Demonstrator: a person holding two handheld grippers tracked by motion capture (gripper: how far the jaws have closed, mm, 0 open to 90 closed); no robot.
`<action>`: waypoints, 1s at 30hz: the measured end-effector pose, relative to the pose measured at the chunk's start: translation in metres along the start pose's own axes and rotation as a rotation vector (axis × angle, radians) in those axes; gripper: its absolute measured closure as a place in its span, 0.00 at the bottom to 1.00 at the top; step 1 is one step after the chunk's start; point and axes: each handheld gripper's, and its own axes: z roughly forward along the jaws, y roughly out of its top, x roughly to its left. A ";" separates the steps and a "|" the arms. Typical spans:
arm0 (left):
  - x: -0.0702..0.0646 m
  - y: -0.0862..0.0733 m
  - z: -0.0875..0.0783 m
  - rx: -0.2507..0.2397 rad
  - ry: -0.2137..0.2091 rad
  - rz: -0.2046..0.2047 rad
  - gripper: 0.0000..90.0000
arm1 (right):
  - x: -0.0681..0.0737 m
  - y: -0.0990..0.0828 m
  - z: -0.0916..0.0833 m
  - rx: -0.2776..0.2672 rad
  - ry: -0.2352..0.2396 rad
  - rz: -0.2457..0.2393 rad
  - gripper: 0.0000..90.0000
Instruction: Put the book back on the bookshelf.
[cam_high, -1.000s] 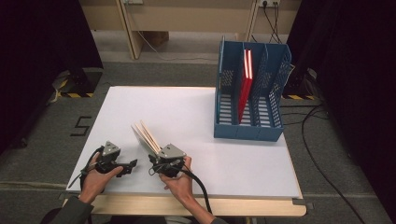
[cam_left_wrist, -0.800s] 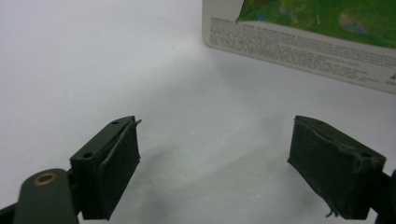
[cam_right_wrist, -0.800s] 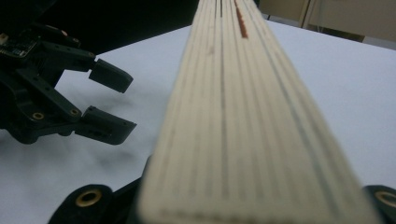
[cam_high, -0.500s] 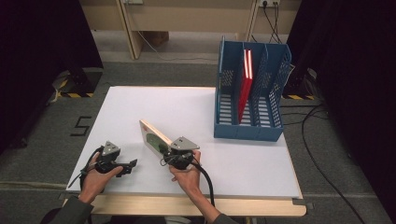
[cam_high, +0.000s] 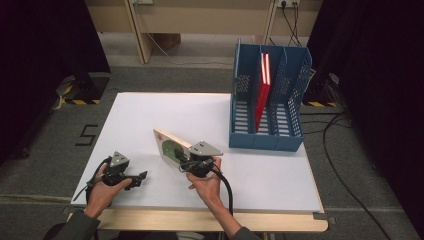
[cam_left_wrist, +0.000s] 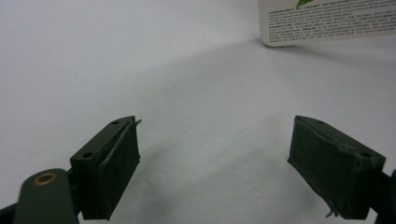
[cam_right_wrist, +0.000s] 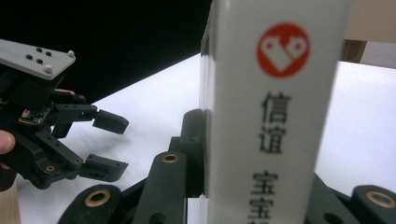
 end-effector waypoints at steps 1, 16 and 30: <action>0.000 0.000 0.000 0.000 0.000 0.003 0.17 | 0.000 0.001 -0.001 -0.001 0.000 -0.002 0.84; -0.002 0.000 0.001 0.005 -0.008 0.006 0.17 | -0.006 0.009 -0.011 -0.046 0.000 0.003 0.84; -0.002 0.000 0.002 0.012 0.005 0.021 0.17 | -0.010 0.026 -0.041 -0.091 -0.015 -0.021 0.84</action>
